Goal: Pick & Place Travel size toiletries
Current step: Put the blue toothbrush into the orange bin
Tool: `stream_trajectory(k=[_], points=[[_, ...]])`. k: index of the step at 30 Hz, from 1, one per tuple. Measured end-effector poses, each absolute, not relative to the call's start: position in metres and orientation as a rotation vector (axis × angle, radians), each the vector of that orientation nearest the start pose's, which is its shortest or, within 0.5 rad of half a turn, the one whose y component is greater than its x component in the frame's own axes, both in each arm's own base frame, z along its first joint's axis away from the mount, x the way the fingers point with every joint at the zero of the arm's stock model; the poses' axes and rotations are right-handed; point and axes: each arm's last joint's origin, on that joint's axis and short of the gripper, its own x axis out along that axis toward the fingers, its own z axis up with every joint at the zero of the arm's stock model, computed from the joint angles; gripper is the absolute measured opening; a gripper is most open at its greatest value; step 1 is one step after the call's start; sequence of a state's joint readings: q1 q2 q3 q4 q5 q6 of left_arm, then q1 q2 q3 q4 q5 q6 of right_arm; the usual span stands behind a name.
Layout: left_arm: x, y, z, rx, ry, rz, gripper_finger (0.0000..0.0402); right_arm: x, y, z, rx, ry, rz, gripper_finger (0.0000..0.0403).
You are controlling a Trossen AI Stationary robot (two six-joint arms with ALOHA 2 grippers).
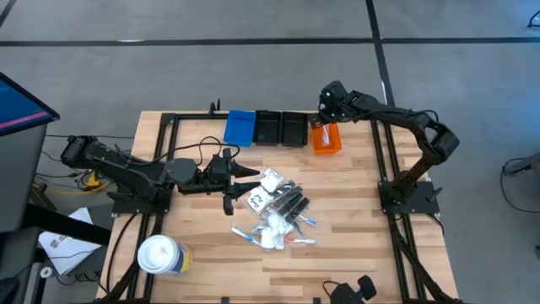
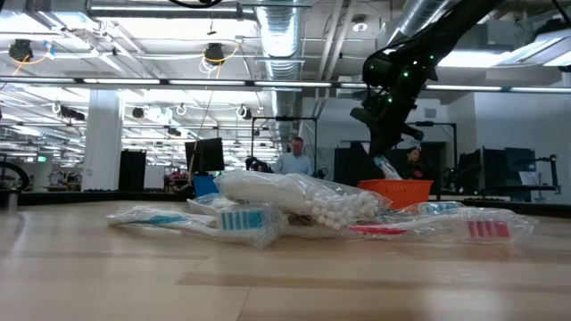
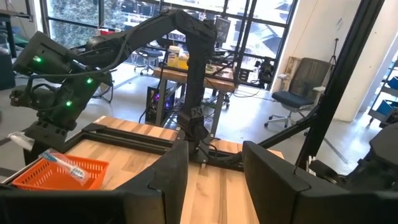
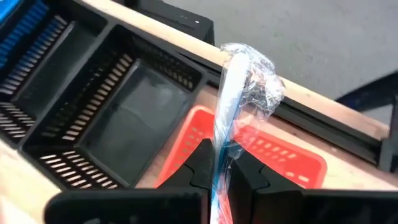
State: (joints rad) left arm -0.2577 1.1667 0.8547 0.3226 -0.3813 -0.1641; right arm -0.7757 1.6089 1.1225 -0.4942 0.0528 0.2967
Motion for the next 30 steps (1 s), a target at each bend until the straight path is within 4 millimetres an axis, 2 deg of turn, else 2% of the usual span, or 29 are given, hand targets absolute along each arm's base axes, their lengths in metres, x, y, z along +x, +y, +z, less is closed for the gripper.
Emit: stream_trajectory(k=[8, 15, 20, 25, 30], points=[[0.256, -0.056, 0.329, -0.166, -0.021, 0.122, 0.0144, 0.223, -0.235, 0.223, 0.703, 0.852, -0.961, 0.0021], [0.256, -0.056, 0.329, -0.165, -0.021, 0.122, 0.0144, 0.224, -0.240, 0.225, 0.852, 0.698, -1.088, 0.0021], [0.256, -0.056, 0.329, -0.165, -0.021, 0.122, 0.0144, 0.228, -0.236, 0.225, 0.987, 0.630, -1.142, 0.0021], [0.256, -0.058, 0.329, -0.165, -0.020, 0.116, 0.0144, 0.227, -0.225, 0.220, 1.064, 0.696, -1.180, 0.0020], [0.254, -0.065, 0.330, -0.142, -0.028, 0.085, 0.0144, 0.229, -0.219, 0.218, 1.008, 0.734, -1.254, 0.0022]])
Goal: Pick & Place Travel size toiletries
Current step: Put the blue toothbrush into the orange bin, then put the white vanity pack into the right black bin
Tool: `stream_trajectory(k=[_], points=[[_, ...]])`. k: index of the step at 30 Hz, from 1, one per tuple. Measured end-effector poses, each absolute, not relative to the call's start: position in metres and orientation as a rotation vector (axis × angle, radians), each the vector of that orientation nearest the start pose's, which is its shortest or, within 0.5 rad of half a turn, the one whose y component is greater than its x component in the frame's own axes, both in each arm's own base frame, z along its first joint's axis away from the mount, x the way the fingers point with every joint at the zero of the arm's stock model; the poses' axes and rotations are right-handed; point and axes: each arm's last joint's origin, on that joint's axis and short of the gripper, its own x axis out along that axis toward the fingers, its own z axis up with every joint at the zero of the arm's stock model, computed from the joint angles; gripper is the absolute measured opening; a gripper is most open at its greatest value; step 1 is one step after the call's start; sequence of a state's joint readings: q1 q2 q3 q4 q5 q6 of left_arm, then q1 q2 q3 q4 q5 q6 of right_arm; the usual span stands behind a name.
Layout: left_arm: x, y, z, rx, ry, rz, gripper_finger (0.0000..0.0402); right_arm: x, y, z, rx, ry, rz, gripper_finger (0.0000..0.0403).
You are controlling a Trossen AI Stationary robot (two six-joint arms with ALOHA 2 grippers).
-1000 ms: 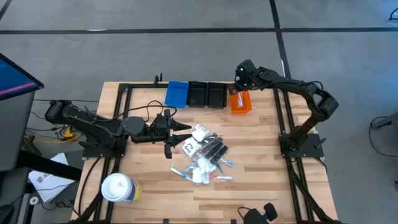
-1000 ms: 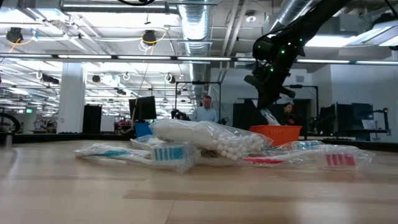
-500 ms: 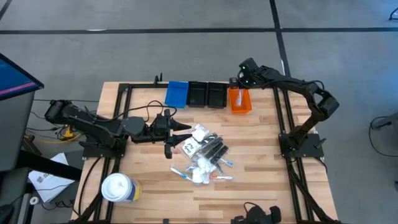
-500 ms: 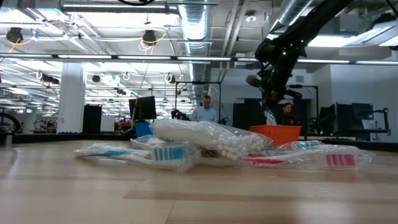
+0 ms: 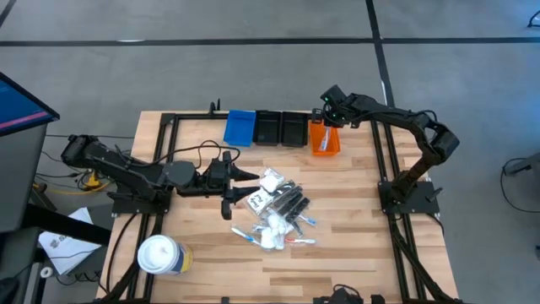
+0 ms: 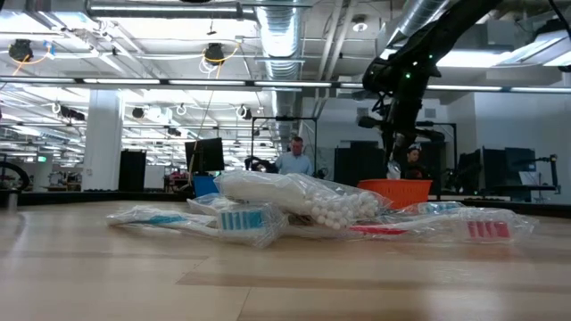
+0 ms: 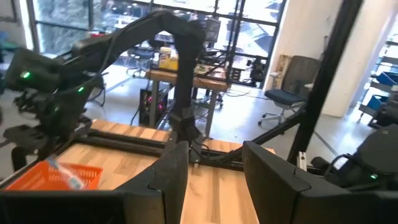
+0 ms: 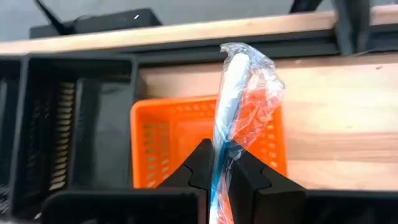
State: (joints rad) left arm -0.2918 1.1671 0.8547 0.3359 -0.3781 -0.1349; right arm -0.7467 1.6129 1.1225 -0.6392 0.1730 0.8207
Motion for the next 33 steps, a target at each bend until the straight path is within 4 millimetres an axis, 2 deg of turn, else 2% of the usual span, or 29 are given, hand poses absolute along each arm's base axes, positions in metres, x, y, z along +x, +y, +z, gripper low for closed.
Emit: stream_trajectory(k=[7, 14, 18, 26, 33], points=[[0.254, -0.068, 0.333, -0.119, -0.049, 0.074, 0.0144, 0.240, -0.217, 0.206, 1.037, 0.733, -1.269, 0.0028], [0.254, -0.068, 0.333, -0.120, -0.055, 0.075, 0.0144, 0.245, -0.222, 0.181, 1.057, 0.815, -1.298, 0.0072], [0.254, -0.068, 0.333, -0.120, -0.056, 0.078, 0.0144, 0.246, -0.223, 0.177, 1.036, 0.834, -1.295, 0.0101], [0.254, -0.068, 0.333, -0.120, -0.056, 0.077, 0.0144, 0.242, -0.221, 0.198, 0.955, 0.777, -1.271, 0.0170], [0.254, -0.068, 0.333, -0.120, -0.056, 0.077, 0.0144, 0.239, -0.207, 0.238, 0.826, 0.674, -1.175, 0.0193]])
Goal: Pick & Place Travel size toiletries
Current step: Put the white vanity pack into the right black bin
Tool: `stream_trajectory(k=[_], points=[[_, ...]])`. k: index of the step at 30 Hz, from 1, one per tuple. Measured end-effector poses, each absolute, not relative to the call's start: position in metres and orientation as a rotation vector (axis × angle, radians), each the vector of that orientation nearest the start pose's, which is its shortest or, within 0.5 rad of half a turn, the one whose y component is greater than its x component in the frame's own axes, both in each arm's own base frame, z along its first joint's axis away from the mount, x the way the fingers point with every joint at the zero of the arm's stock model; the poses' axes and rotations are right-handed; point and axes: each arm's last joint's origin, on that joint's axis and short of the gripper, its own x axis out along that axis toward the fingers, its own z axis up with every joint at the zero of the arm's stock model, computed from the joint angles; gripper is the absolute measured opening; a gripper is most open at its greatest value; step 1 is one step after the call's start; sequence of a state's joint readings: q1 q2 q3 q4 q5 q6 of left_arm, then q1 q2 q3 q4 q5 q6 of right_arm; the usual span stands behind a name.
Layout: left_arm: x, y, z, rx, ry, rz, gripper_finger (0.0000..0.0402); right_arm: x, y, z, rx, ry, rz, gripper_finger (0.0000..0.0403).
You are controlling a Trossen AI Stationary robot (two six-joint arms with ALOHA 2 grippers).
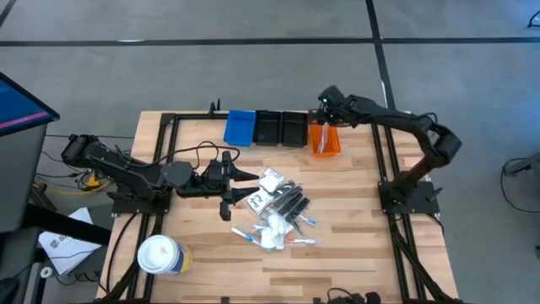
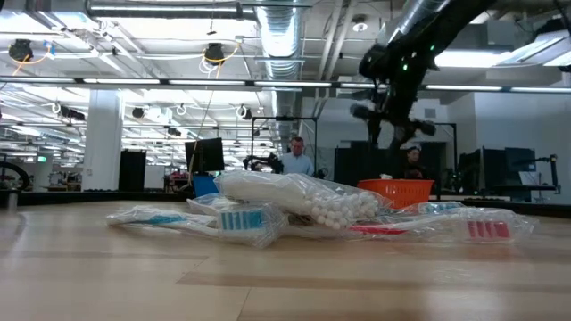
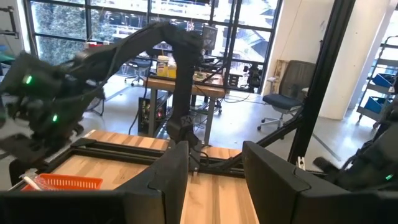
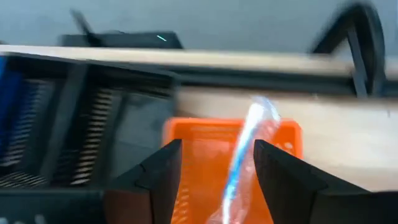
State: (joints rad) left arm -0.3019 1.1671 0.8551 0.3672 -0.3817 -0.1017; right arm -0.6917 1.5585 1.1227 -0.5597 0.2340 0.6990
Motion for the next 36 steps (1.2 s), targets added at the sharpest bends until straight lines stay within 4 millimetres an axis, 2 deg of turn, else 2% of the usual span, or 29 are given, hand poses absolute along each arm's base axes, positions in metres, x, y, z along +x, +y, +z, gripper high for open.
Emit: stream_trajectory(k=[7, 16, 21, 26, 31, 36], points=[[0.254, -0.068, 0.333, -0.120, -0.056, 0.077, 0.0144, 0.243, -0.167, 0.277, 0.532, 0.699, -0.942, 0.0178], [0.254, -0.068, 0.334, -0.127, -0.057, 0.077, 0.0144, 0.251, -0.119, 0.280, 0.388, 0.864, -0.734, 0.0137], [0.254, -0.068, 0.334, -0.127, -0.057, 0.076, 0.0144, 0.257, -0.086, 0.283, 0.252, 0.924, -0.581, 0.0079], [0.254, -0.068, 0.334, -0.128, -0.057, 0.076, 0.0144, 0.260, -0.065, 0.285, 0.233, 0.921, -0.561, 0.0009], [0.254, -0.068, 0.333, -0.130, -0.057, 0.076, 0.0144, 0.262, -0.051, 0.286, 0.219, 0.910, -0.563, 0.0006], [0.253, -0.069, 0.333, -0.130, -0.053, 0.071, 0.0144, 0.266, -0.027, 0.286, 0.136, 0.926, -0.458, 0.0004]])
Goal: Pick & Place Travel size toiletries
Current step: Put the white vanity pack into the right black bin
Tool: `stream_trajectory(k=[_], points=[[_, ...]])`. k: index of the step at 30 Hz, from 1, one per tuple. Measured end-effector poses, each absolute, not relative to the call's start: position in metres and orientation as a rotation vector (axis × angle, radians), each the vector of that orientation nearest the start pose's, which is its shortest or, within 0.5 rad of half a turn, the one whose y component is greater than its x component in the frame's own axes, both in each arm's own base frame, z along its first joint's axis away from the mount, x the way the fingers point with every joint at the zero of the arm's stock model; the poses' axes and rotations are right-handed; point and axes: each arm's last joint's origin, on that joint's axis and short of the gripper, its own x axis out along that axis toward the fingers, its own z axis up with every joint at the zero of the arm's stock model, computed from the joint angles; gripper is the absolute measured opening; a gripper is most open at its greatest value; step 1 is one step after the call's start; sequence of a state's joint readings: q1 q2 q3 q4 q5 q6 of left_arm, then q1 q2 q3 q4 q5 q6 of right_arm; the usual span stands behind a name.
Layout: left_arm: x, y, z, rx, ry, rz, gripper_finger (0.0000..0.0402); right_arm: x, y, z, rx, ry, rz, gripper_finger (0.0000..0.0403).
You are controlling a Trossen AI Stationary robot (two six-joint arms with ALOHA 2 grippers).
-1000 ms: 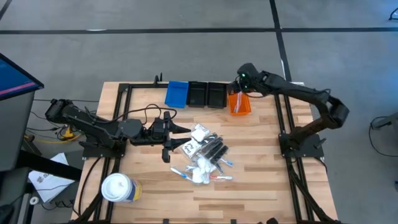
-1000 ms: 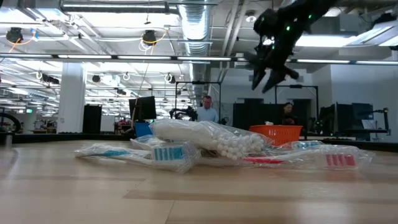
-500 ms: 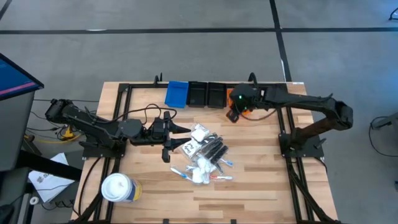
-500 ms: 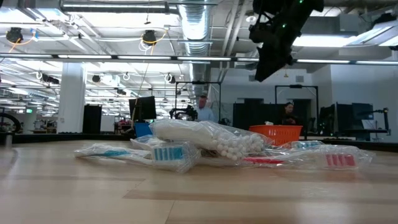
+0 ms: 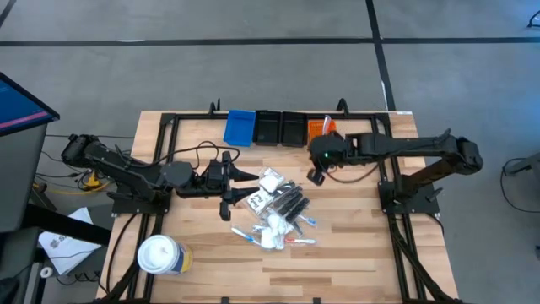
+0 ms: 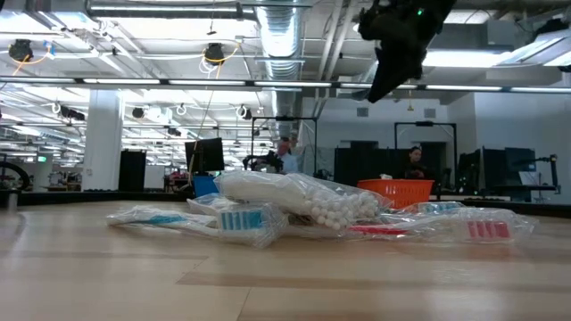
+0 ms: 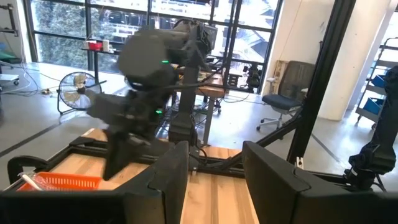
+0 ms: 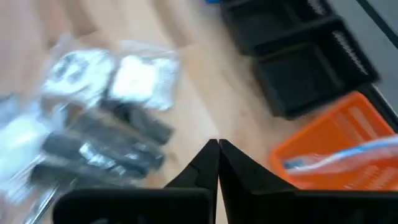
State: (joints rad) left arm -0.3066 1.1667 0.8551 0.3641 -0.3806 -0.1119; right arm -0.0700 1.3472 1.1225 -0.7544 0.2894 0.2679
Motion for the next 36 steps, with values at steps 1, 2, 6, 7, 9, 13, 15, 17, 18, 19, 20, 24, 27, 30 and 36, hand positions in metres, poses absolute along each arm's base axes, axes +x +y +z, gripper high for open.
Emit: stream_trajectory(k=[1, 2, 6, 7, 9, 13, 15, 17, 18, 19, 20, 24, 27, 30, 36], points=[[0.253, -0.069, 0.333, -0.129, -0.053, 0.069, 0.0144, 0.266, -0.020, 0.285, 0.113, 0.932, -0.430, 0.0002], [0.253, -0.070, 0.333, -0.129, -0.053, 0.068, 0.0144, 0.266, -0.014, 0.285, 0.090, 0.942, -0.402, 0.0001], [0.253, -0.071, 0.333, -0.128, -0.052, 0.059, 0.0144, 0.264, 0.018, 0.284, 0.018, 0.961, -0.288, 0.0002], [0.253, -0.071, 0.333, -0.128, -0.052, 0.059, 0.0144, 0.263, 0.026, 0.284, -0.001, 0.964, -0.257, 0.0001], [0.253, -0.071, 0.333, -0.128, -0.052, 0.059, 0.0144, 0.261, 0.043, 0.284, -0.034, 0.962, -0.197, 0.0001], [0.253, -0.071, 0.332, -0.123, -0.036, 0.061, 0.0144, 0.254, 0.069, 0.283, -0.083, 0.972, -0.110, 0.0001], [0.253, -0.071, 0.330, -0.120, -0.021, 0.062, 0.0144, 0.250, 0.079, 0.282, -0.072, 0.981, -0.094, 0.0001], [0.253, -0.071, 0.330, -0.123, -0.018, 0.062, 0.0144, 0.248, 0.086, 0.283, -0.007, 0.970, -0.110, 0.0002], [0.253, -0.071, 0.330, -0.130, -0.020, 0.061, 0.0144, 0.248, 0.088, 0.283, 0.019, 0.965, -0.115, 0.0003], [0.253, -0.072, 0.330, -0.140, -0.020, 0.061, 0.0144, 0.247, 0.091, 0.283, 0.033, 0.962, -0.114, 0.0003], [0.252, -0.072, 0.330, -0.142, -0.018, 0.060, 0.0144, 0.246, 0.094, 0.283, 0.034, 0.962, -0.106, 0.0004], [0.251, -0.077, 0.325, -0.137, 0.026, 0.044, 0.0144, 0.243, 0.106, 0.284, 0.020, 0.942, -0.062, 0.0003], [0.249, -0.079, 0.313, -0.177, 0.147, 0.046, 0.0143, 0.244, 0.112, 0.287, 0.027, 0.901, -0.033, 0.0001], [0.246, -0.075, 0.297, -0.254, 0.306, 0.098, 0.0133, 0.250, 0.113, 0.288, 0.015, 0.855, -0.012, 0.0002], [0.242, -0.060, 0.264, -0.523, 0.566, 0.310, 0.0103, 0.265, 0.107, 0.276, -0.011, 0.883, -0.043, 0.0012]])
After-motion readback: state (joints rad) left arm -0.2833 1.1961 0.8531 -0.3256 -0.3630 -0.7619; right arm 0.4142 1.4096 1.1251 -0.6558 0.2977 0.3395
